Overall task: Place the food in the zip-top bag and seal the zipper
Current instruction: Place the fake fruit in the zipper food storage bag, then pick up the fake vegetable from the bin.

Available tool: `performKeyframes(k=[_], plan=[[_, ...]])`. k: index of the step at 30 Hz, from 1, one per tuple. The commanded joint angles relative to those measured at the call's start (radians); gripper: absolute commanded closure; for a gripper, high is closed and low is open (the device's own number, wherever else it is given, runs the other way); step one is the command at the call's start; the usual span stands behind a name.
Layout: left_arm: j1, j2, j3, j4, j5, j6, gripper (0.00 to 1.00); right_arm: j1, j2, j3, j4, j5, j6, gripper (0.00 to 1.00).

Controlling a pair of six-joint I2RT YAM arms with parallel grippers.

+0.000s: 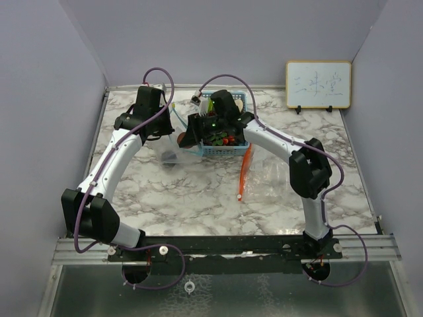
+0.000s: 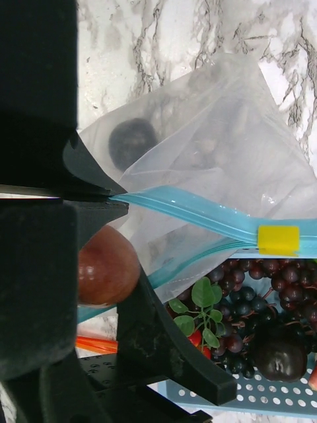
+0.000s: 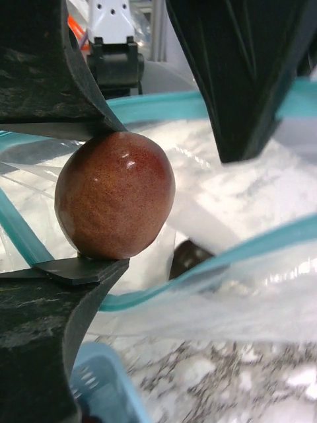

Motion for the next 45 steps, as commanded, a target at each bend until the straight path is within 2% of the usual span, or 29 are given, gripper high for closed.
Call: performKeyframes(k=[1, 4, 7, 11, 15, 21, 25, 30, 32, 38, 45], plan=[[0.006, -0.020, 0.021, 0.017, 0.041, -0.011, 1.00, -0.002, 0.025, 0.065, -0.102, 0.172, 0.012, 0.38], [0.006, -0.021, 0.017, 0.024, 0.062, -0.025, 1.00, -0.002, 0.027, 0.090, -0.127, 0.242, 0.017, 0.22], [0.005, -0.019, 0.011, 0.033, 0.088, -0.040, 1.00, -0.002, 0.017, 0.104, -0.117, 0.251, 0.007, 0.06], [0.007, -0.015, 0.012, 0.030, 0.069, -0.037, 1.00, -0.002, -0.030, 0.109, -0.105, 0.249, -0.010, 0.01], [0.007, -0.012, 0.018, 0.021, 0.046, -0.035, 1.00, -0.005, -0.114, 0.073, -0.108, 0.354, -0.024, 0.00], [0.008, -0.019, 0.022, 0.008, 0.022, -0.031, 1.00, -0.029, -0.176, 0.035, -0.193, 0.688, -0.035, 0.01], [0.009, -0.022, 0.014, 0.009, 0.026, -0.031, 1.00, -0.047, -0.110, 0.096, -0.270, 0.868, -0.064, 0.03], [0.009, -0.020, 0.015, 0.011, 0.039, -0.031, 1.00, -0.079, 0.070, 0.273, -0.430, 1.050, -0.076, 0.04], [0.008, -0.021, 0.014, 0.011, 0.038, -0.028, 1.00, -0.096, 0.130, 0.329, -0.449, 1.080, -0.085, 0.04], [0.009, -0.025, 0.009, 0.011, 0.038, -0.028, 1.00, -0.145, 0.205, 0.343, -0.423, 1.090, -0.106, 0.07], [0.010, -0.018, 0.011, 0.011, 0.036, -0.028, 1.00, -0.164, 0.227, 0.267, -0.351, 1.019, -0.133, 0.09]])
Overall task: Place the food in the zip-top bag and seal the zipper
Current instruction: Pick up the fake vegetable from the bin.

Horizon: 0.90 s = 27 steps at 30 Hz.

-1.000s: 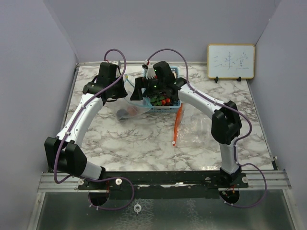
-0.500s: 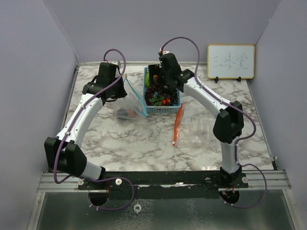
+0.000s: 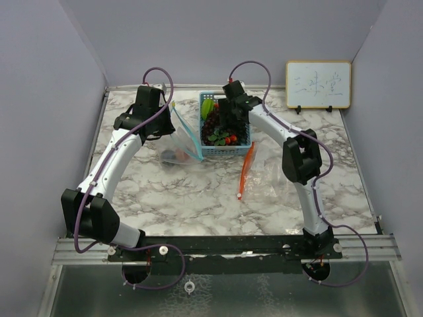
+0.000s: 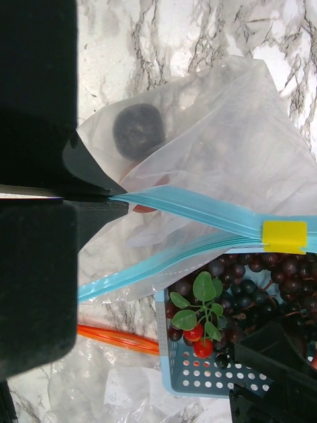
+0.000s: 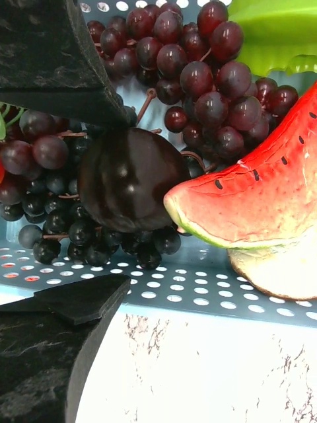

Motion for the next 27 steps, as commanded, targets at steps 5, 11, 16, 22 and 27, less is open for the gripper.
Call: performKeyframes(k=[5, 11, 16, 22, 27], plan=[[0.005, -0.010, 0.014, 0.001, -0.002, 0.003, 1.00, -0.009, 0.017, -0.064, 0.132, -0.079, -0.057, 0.12], [0.007, -0.008, 0.014, 0.002, -0.005, 0.004, 1.00, -0.009, 0.029, -0.041, 0.141, -0.092, -0.064, 0.32], [0.008, -0.006, 0.010, 0.005, -0.004, 0.002, 1.00, -0.009, -0.050, -0.103, 0.162, -0.088, -0.069, 0.69], [0.008, -0.003, 0.013, 0.004, -0.004, 0.003, 1.00, -0.007, -0.251, -0.232, 0.202, -0.313, -0.063, 0.69], [0.008, 0.001, 0.015, 0.005, 0.001, 0.004, 1.00, -0.002, -0.403, -0.370, 0.366, -0.714, -0.001, 0.69]])
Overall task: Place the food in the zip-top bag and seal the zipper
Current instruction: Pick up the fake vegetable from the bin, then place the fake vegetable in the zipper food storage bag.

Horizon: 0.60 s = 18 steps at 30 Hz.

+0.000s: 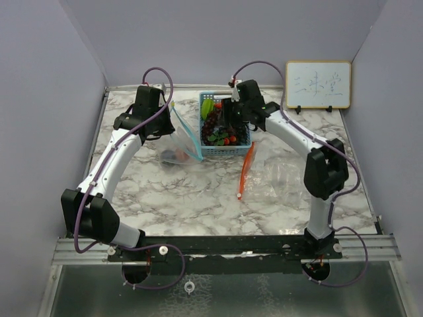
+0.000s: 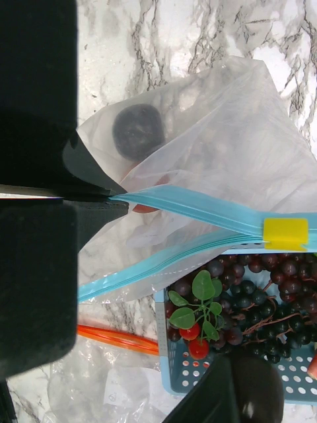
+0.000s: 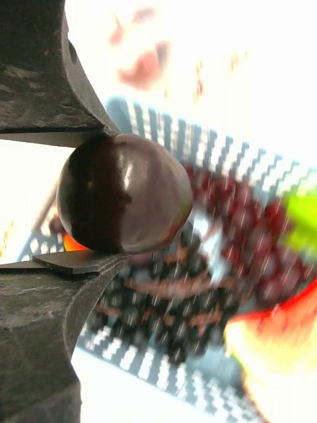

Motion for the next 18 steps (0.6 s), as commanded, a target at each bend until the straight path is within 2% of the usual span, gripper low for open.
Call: performKeyframes(k=[1, 4, 9, 15, 18], plan=[[0.006, 0.000, 0.014, 0.008, 0.004, 0.002, 1.00, 0.013, -0.146, -0.061, 0.209, -0.456, 0.072, 0.69], [0.007, -0.003, 0.010, 0.011, 0.017, -0.002, 1.00, 0.052, -0.127, -0.037, 0.275, -0.633, 0.113, 0.69], [0.006, -0.012, 0.007, 0.016, 0.021, -0.002, 1.00, 0.122, -0.054, -0.010, 0.384, -0.776, 0.198, 0.69], [0.006, -0.023, 0.001, 0.016, 0.017, 0.001, 1.00, 0.170, 0.003, 0.009, 0.385, -0.812, 0.221, 0.69], [0.006, -0.025, 0.003, 0.018, 0.022, 0.000, 1.00, 0.171, 0.026, 0.046, 0.292, -0.714, 0.203, 0.68]])
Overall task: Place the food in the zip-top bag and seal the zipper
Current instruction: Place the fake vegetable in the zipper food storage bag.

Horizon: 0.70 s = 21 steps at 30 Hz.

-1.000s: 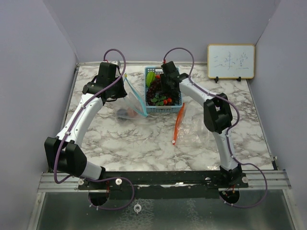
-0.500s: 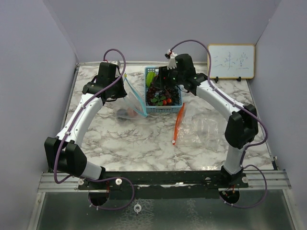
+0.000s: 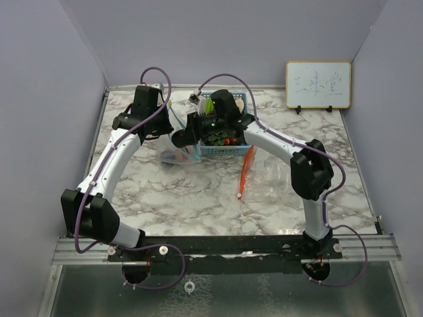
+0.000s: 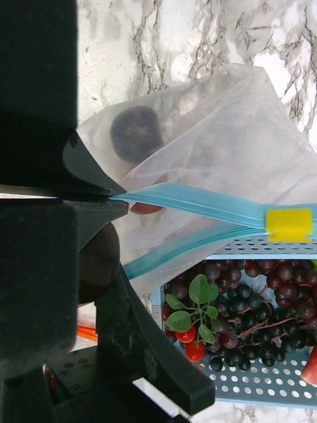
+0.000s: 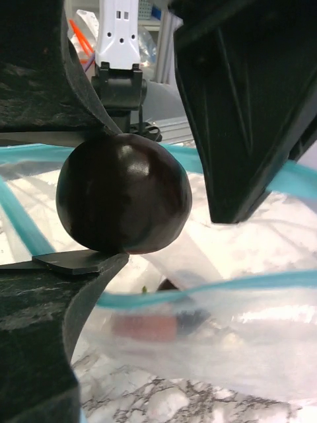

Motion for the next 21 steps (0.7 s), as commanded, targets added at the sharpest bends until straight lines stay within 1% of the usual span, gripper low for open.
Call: performKeyframes(k=[1, 3, 5, 9, 11, 12, 13, 14, 16, 17, 19, 20, 21], plan=[[-0.001, -0.025, 0.004, 0.019, 0.024, -0.003, 1.00, 0.000, 0.025, 0.079, -0.078, 0.092, 0.003, 0.67], [-0.001, -0.024, 0.007, 0.020, 0.025, -0.004, 1.00, -0.001, 0.031, 0.091, -0.140, 0.203, -0.001, 0.66], [-0.001, -0.024, 0.008, 0.018, 0.026, -0.004, 1.00, 0.000, 0.039, 0.106, -0.177, 0.289, 0.001, 0.62], [-0.001, -0.025, 0.005, 0.015, 0.026, -0.004, 1.00, 0.001, 0.049, 0.162, -0.252, 0.437, -0.003, 0.50], [-0.001, -0.025, 0.004, 0.016, 0.027, -0.005, 1.00, 0.001, 0.057, 0.191, -0.278, 0.482, -0.018, 0.43], [-0.001, -0.025, 0.004, 0.016, 0.027, -0.005, 1.00, 0.000, 0.064, 0.208, -0.292, 0.491, -0.027, 0.41], [-0.001, -0.022, 0.006, 0.016, 0.030, -0.006, 1.00, 0.002, 0.072, 0.222, -0.301, 0.491, -0.034, 0.37], [-0.001, -0.022, 0.007, 0.018, 0.030, -0.006, 1.00, 0.003, 0.077, 0.235, -0.308, 0.483, -0.041, 0.35], [-0.001, -0.018, 0.009, 0.020, 0.033, -0.007, 1.00, 0.007, 0.083, 0.244, -0.310, 0.458, -0.054, 0.27], [-0.001, -0.018, 0.009, 0.021, 0.033, -0.008, 1.00, 0.009, 0.080, 0.243, -0.306, 0.447, -0.058, 0.21], [-0.001, -0.015, 0.009, 0.023, 0.036, -0.009, 1.00, 0.014, 0.069, 0.232, -0.291, 0.426, -0.065, 0.03], [-0.001, -0.013, 0.008, 0.024, 0.037, -0.011, 1.00, 0.016, 0.061, 0.228, -0.286, 0.413, -0.067, 0.00], [-0.001, -0.012, 0.007, 0.025, 0.039, -0.011, 1.00, 0.017, 0.056, 0.227, -0.284, 0.401, -0.068, 0.00]])
